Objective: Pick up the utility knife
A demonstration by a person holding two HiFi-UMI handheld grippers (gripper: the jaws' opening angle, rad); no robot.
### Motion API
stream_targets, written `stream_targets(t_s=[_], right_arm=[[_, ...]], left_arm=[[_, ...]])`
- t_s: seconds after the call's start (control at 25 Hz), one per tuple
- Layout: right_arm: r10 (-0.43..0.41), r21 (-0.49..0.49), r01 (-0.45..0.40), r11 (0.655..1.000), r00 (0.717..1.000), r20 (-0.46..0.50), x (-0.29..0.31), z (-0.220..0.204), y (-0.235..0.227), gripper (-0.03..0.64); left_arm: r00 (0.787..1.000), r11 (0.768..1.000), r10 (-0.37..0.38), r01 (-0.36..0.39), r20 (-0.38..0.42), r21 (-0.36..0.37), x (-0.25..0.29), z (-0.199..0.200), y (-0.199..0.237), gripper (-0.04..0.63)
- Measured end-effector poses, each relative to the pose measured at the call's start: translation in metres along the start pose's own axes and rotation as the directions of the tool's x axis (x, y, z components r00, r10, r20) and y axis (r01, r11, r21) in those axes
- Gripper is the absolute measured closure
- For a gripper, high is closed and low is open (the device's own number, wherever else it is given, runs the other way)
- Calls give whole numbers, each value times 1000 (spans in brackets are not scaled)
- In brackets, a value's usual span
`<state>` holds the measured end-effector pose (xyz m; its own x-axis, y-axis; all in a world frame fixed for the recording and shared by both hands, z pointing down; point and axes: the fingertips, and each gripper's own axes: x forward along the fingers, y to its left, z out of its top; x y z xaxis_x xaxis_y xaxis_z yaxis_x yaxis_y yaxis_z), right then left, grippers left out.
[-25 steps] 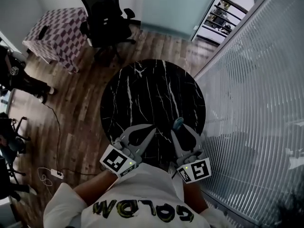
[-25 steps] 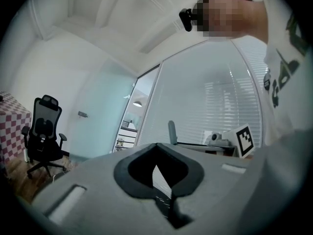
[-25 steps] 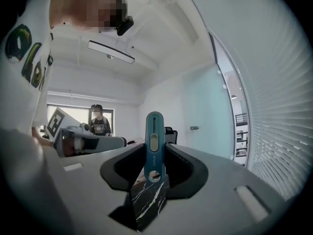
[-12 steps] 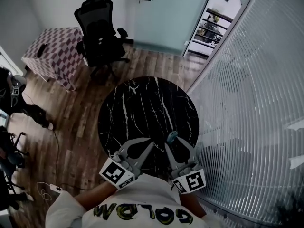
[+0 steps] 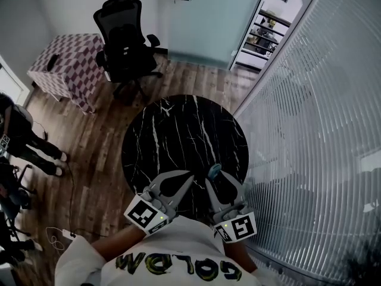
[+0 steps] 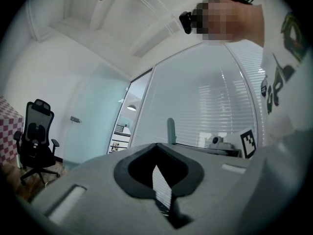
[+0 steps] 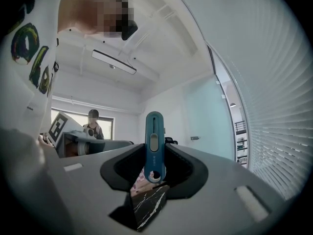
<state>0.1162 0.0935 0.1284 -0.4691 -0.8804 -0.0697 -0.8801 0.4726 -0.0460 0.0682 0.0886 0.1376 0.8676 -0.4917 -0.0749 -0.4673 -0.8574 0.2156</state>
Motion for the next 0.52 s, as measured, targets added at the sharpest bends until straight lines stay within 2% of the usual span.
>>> stream_targets(t_s=[0.52], right_arm=[[0, -2, 0, 1000, 1000, -12, 12, -13, 2, 486]], left_arm=[[1000, 1000, 0, 0, 5, -14, 1, -7, 14, 592]])
